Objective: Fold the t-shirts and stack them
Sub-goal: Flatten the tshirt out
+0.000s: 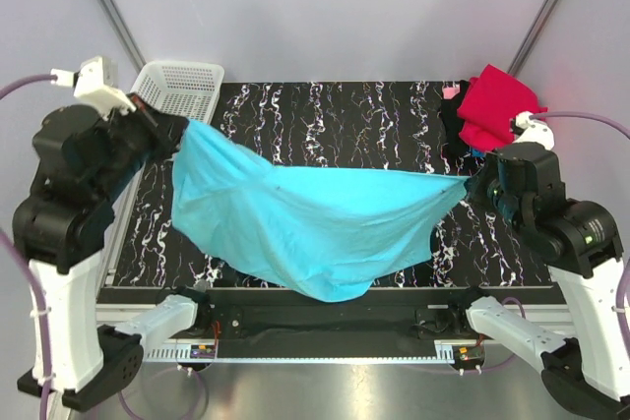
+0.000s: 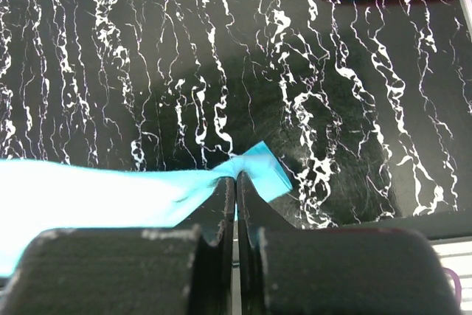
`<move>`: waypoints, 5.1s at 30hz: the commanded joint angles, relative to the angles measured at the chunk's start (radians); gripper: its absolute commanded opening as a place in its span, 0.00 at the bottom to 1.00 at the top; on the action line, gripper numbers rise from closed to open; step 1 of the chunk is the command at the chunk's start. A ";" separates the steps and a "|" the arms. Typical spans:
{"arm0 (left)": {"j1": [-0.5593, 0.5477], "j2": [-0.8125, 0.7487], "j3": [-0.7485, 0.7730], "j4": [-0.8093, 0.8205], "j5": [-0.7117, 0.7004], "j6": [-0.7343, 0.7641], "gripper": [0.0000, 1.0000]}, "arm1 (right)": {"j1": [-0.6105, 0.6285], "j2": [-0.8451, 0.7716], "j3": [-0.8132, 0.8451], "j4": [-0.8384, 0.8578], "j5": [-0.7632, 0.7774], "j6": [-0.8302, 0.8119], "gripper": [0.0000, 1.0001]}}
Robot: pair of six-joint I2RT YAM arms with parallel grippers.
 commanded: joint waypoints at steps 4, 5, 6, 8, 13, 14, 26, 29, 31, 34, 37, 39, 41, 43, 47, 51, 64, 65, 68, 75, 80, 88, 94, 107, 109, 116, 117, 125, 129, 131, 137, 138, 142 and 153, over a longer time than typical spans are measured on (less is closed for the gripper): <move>0.000 0.068 0.177 0.107 0.007 0.026 0.00 | 0.007 0.021 0.058 0.106 0.062 -0.051 0.00; 0.000 0.076 0.200 0.094 0.021 0.028 0.00 | 0.008 0.028 0.081 0.100 0.059 -0.059 0.00; 0.000 0.080 0.231 0.074 0.035 0.028 0.00 | 0.007 0.042 0.102 0.092 0.056 -0.064 0.00; 0.000 0.060 0.233 0.068 0.065 0.023 0.00 | 0.005 0.042 0.153 0.064 0.041 -0.068 0.00; 0.000 -0.033 0.198 0.021 0.093 0.039 0.00 | 0.007 -0.041 0.214 0.020 -0.021 -0.088 0.00; 0.000 -0.048 0.201 0.002 0.089 0.045 0.00 | 0.007 -0.051 0.230 0.006 -0.030 -0.094 0.00; -0.008 -0.239 0.072 -0.157 -0.135 0.098 0.00 | 0.005 -0.142 0.302 -0.095 -0.015 -0.179 0.00; -0.008 -0.133 0.096 -0.148 -0.210 0.117 0.00 | 0.005 -0.116 0.227 -0.036 0.022 -0.180 0.00; -0.008 -0.046 0.099 -0.121 -0.238 0.126 0.00 | 0.007 -0.104 0.152 0.036 0.040 -0.176 0.00; -0.008 0.058 0.138 -0.070 -0.228 0.135 0.00 | 0.005 -0.050 0.083 0.119 0.062 -0.182 0.00; -0.008 0.189 0.182 -0.024 -0.230 0.135 0.00 | 0.007 0.027 0.054 0.201 0.085 -0.202 0.00; -0.008 0.275 0.231 -0.006 -0.227 0.140 0.00 | 0.005 0.085 0.072 0.251 0.102 -0.231 0.00; -0.008 0.324 0.303 -0.006 -0.226 0.140 0.00 | 0.005 0.149 0.102 0.270 0.113 -0.252 0.00; -0.008 0.362 0.343 -0.007 -0.224 0.141 0.00 | 0.005 0.183 0.156 0.282 0.129 -0.283 0.00; -0.008 0.338 0.371 -0.010 -0.211 0.137 0.00 | 0.005 0.202 0.218 0.278 0.110 -0.305 0.00; -0.008 0.243 0.317 -0.006 -0.186 0.140 0.00 | 0.007 0.151 0.236 0.249 0.064 -0.302 0.00; -0.008 -0.128 0.072 0.024 -0.016 0.157 0.00 | 0.005 -0.106 0.202 0.127 -0.064 -0.300 0.00; -0.008 -0.139 0.076 0.024 -0.011 0.157 0.00 | 0.005 -0.119 0.196 0.123 -0.059 -0.305 0.00; -0.008 -0.136 0.127 0.019 -0.007 0.161 0.00 | 0.007 -0.147 0.179 0.124 -0.061 -0.305 0.00; -0.008 0.063 0.176 0.047 -0.135 0.123 0.00 | 0.007 -0.095 0.066 0.224 0.076 -0.260 0.00; -0.008 0.327 0.138 0.119 -0.209 0.074 0.00 | 0.005 0.088 -0.136 0.409 0.235 -0.191 0.00; -0.009 0.755 0.159 0.256 -0.160 -0.003 0.00 | -0.174 0.557 -0.154 0.665 0.108 -0.141 0.00; 0.018 1.121 0.430 0.235 -0.220 0.002 0.00 | -0.287 0.892 0.070 0.754 -0.008 -0.214 0.00; 0.060 1.294 0.417 0.586 -0.207 0.059 0.99 | -0.364 1.223 0.368 0.813 -0.323 -0.309 0.71; 0.060 1.243 0.331 0.629 -0.234 0.037 0.99 | -0.364 1.184 0.339 0.824 -0.328 -0.305 0.71; 0.051 1.034 0.102 0.644 -0.076 -0.006 0.99 | -0.360 1.019 0.134 0.836 -0.434 -0.271 0.69; 0.041 1.016 0.093 0.611 -0.041 -0.012 0.99 | -0.357 0.981 0.103 0.836 -0.446 -0.262 0.65; -0.144 0.895 -0.155 0.390 -0.004 -0.119 0.99 | -0.260 0.817 -0.260 0.770 -0.403 -0.200 0.54; -0.198 0.823 -0.410 0.398 0.030 -0.266 0.99 | -0.239 0.727 -0.422 0.767 -0.410 -0.182 0.54; -0.227 0.788 -0.501 0.403 0.015 -0.291 0.99 | -0.231 0.694 -0.482 0.767 -0.424 -0.173 0.53; -0.305 0.735 -0.625 0.409 -0.103 -0.334 0.99 | -0.202 0.614 -0.554 0.767 -0.420 -0.173 0.53; -0.308 0.746 -0.637 0.409 -0.112 -0.326 0.99 | -0.202 0.620 -0.555 0.767 -0.412 -0.170 0.53; -0.308 0.777 -0.651 0.403 -0.125 -0.322 0.99 | -0.199 0.662 -0.552 0.778 -0.438 -0.145 0.53; -0.307 0.841 -0.657 0.387 -0.191 -0.291 0.99 | -0.194 0.882 -0.474 0.805 -0.427 -0.150 0.52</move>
